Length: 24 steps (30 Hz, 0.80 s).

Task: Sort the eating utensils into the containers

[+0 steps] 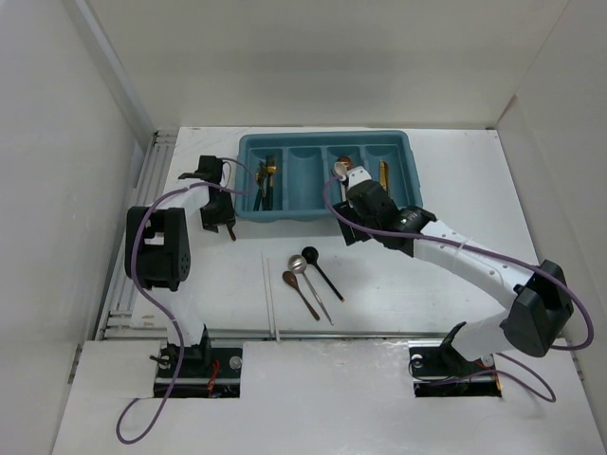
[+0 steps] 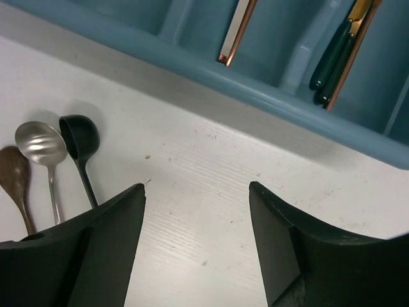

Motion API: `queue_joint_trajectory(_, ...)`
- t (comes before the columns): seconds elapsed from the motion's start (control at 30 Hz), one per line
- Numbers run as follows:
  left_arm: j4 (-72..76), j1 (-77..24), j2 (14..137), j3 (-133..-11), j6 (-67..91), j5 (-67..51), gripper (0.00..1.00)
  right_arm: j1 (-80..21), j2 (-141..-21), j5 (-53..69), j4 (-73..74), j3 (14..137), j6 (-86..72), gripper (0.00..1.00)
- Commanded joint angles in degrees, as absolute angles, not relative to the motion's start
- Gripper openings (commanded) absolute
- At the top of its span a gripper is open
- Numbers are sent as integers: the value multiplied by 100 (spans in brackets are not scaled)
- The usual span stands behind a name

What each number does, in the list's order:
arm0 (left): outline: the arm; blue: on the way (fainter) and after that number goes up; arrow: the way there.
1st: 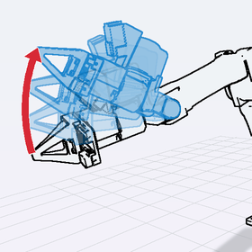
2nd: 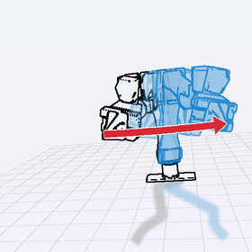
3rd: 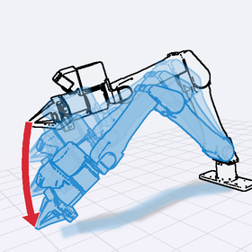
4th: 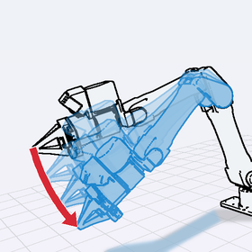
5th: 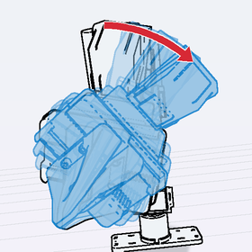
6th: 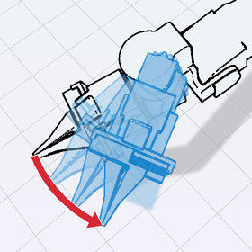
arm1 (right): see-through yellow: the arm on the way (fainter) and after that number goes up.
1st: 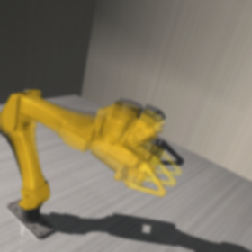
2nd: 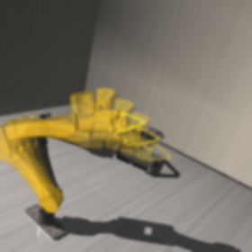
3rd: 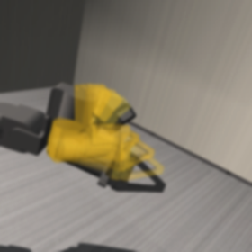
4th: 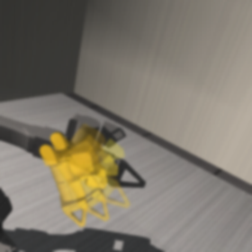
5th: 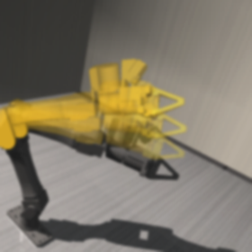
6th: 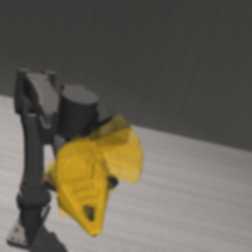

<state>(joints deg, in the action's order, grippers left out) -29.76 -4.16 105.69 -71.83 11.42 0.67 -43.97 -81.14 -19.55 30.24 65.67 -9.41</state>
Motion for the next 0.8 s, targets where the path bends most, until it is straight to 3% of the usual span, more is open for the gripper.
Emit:
queue_joint_trajectory(0.0, -2733, -396, 10748, -7373, 1266, 114, 38, -4421, -8016, -1986, 2971, 6574, -1168, 71)
queue_joint_trajectory(0.2, -2619, -396, 11416, -7497, 1161, 167, 39, -4526, -8016, -2047, 2988, 6320, -1169, 71)
queue_joint_trajectory(0.33, -2567, -264, 11548, -7304, 1160, 105, 26, -4685, -8121, -2048, 3111, 6135, -1169, 71)
queue_joint_trajectory(0.4, -2566, -177, 11549, -7304, 1160, 105, 10, -4816, -8191, -2048, 3164, 6064, -1169, 71)
queue_joint_trajectory(0.47, -2636, -37, 11602, -7304, 1107, 105, 0, -4904, -8271, -2048, 3164, 6012, -1222, 71)
queue_joint_trajectory(0.77, -2970, 483, 11268, -7426, 853, 44, 0, -5256, -8446, -1109, 2752, 5845, -686, 71)
